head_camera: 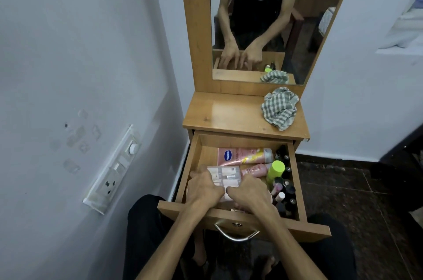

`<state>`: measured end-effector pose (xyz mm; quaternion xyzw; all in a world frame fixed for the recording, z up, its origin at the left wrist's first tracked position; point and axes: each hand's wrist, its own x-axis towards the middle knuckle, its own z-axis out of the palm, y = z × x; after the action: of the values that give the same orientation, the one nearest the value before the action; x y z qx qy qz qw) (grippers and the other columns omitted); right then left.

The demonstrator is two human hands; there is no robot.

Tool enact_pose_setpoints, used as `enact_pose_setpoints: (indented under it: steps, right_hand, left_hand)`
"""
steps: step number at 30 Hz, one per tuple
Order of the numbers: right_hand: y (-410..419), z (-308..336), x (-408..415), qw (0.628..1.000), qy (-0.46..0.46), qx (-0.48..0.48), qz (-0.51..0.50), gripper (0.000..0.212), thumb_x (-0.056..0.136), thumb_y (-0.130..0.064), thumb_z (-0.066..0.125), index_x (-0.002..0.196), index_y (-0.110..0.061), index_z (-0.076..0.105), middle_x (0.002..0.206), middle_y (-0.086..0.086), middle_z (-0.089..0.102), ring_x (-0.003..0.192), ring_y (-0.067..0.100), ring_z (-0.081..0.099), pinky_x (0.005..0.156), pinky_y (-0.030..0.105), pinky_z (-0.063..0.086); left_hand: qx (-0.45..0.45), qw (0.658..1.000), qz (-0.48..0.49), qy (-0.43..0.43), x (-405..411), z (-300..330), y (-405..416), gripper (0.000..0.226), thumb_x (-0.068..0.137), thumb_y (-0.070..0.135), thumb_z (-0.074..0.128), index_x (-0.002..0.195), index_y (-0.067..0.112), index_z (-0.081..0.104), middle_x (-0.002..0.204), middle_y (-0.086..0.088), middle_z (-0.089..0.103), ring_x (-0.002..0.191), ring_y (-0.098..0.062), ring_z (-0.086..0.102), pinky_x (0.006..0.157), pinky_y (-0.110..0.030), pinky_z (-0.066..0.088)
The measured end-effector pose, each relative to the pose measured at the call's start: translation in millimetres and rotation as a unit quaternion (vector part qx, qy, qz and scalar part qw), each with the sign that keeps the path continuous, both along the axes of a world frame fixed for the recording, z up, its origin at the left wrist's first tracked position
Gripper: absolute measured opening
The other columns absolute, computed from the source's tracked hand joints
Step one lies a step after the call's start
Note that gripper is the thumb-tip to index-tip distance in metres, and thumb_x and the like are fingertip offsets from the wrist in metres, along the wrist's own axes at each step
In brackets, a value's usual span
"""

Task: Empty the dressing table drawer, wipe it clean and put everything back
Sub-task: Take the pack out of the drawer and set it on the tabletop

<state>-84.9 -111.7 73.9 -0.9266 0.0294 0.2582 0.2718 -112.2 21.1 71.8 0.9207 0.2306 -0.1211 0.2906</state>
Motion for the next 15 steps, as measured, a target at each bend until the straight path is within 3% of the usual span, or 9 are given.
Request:
enact_pose_setpoints:
  steps: [4, 7, 9, 12, 15]
  right_hand:
    - [-9, -3, 3, 0.997, 0.053, 0.048, -0.028, 0.033, 0.076, -0.04, 0.059, 0.07, -0.011, 0.073, 0.061, -0.002, 0.075, 0.062, 0.013, 0.073, 0.069, 0.029, 0.062]
    - [-12, -3, 6, 0.985, 0.091, 0.124, -0.077, 0.033, 0.076, -0.036, 0.063, 0.071, -0.006, 0.076, 0.058, 0.002, 0.072, 0.046, 0.014, 0.062, 0.048, 0.025, 0.049]
    - [-12, -1, 4, 0.971, 0.105, 0.184, -0.112, 0.033, 0.081, -0.034, 0.068, 0.078, -0.003, 0.078, 0.061, 0.004, 0.07, 0.043, 0.013, 0.055, 0.042, 0.023, 0.04]
    - [-14, 7, -1, 0.945, 0.108, 0.27, -0.15, 0.028, 0.091, -0.028, 0.071, 0.083, 0.0, 0.072, 0.068, 0.006, 0.064, 0.044, 0.01, 0.048, 0.038, 0.021, 0.033]
    - [-14, 17, 0, 0.918, 0.08, 0.345, -0.176, 0.028, 0.09, -0.03, 0.077, 0.093, -0.003, 0.068, 0.079, 0.008, 0.071, 0.052, 0.012, 0.059, 0.043, 0.023, 0.042]
  left_hand:
    - [-0.019, 0.998, 0.004, -0.056, -2, 14, 2, 0.052, 0.086, 0.022, 0.068, 0.135, 0.02, 0.052, 0.127, -0.012, 0.052, 0.105, -0.027, 0.06, 0.081, -0.027, 0.045]
    - [-0.046, 0.991, 0.016, -0.125, -5, 25, 6, 0.05, 0.086, 0.015, 0.066, 0.134, 0.02, 0.055, 0.117, -0.004, 0.044, 0.09, -0.018, 0.053, 0.079, -0.023, 0.041]
    - [-0.067, 0.986, 0.019, -0.152, -3, 32, 10, 0.044, 0.088, 0.011, 0.063, 0.131, 0.019, 0.058, 0.118, -0.001, 0.041, 0.085, -0.013, 0.052, 0.077, -0.021, 0.04]
    - [-0.117, 0.975, 0.037, -0.186, 1, 39, 23, 0.044, 0.087, 0.009, 0.064, 0.129, 0.023, 0.064, 0.125, -0.002, 0.054, 0.096, -0.01, 0.061, 0.082, -0.023, 0.049]
    - [-0.235, 0.938, 0.096, -0.235, 4, 51, 36, 0.035, 0.087, 0.001, 0.063, 0.109, 0.027, 0.074, 0.103, 0.01, 0.074, 0.095, -0.005, 0.07, 0.08, -0.023, 0.056]
